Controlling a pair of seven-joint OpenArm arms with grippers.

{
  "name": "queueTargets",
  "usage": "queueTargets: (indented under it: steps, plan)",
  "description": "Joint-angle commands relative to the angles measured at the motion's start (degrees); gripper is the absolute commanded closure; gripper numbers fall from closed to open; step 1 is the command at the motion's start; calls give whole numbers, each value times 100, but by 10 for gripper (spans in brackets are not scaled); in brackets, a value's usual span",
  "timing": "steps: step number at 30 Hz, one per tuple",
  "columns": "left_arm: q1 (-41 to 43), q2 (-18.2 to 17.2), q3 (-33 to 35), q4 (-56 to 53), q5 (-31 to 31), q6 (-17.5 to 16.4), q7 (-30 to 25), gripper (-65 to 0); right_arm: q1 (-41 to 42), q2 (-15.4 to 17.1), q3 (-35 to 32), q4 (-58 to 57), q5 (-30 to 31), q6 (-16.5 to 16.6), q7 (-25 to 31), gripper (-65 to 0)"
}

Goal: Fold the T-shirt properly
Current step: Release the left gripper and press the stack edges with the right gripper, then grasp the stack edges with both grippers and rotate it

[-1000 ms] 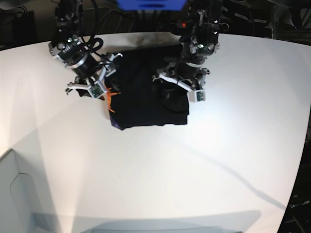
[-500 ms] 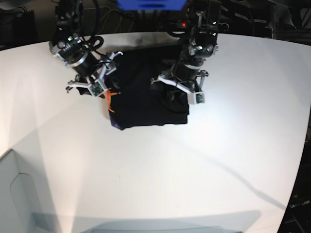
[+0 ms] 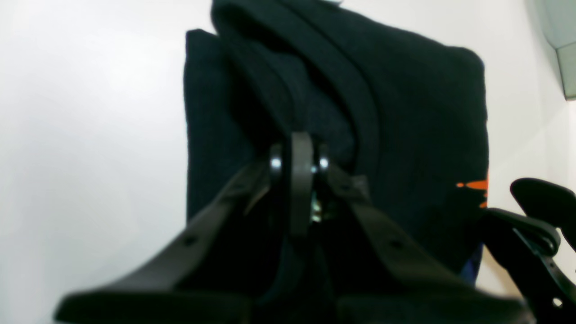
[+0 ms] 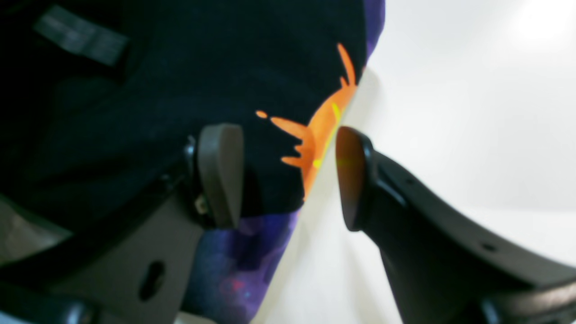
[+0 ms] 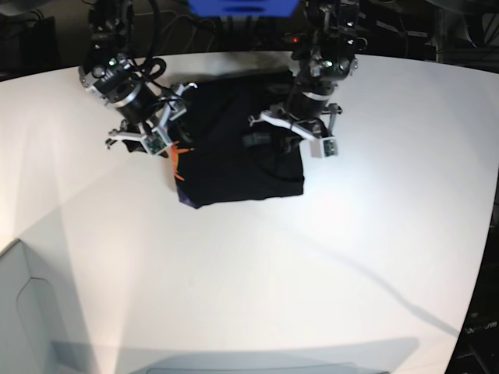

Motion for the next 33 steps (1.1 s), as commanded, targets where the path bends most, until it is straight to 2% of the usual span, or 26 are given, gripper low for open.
queueTargets:
  steps: [1, 14, 20, 23, 28, 33]
  plan:
    - [26, 24, -94, 57, 12, -21, -108, 0, 13, 17, 4, 115, 105, 19, 127, -337]
    - [52, 33, -366, -593, 12, -30, -108, 0, 75, 8, -22, 115, 105, 19, 145, -335]
    - [131, 24, -366, -716, 12, -30, -117, 0, 470, -414, -31, 115, 105, 19, 127, -327]
    - [140, 24, -366, -716, 12, -30, -117, 0, 699, -677, -40, 115, 105, 19, 127, -256]
    - [219, 24, -366, -725, 12, -30, -117, 0, 1147, -968, -49, -192, 96, 19, 118, -2]
    - [281, 24, -375, -927, 12, -30, -117, 0, 1490, -976, -348, -992, 96, 19, 127, 0]
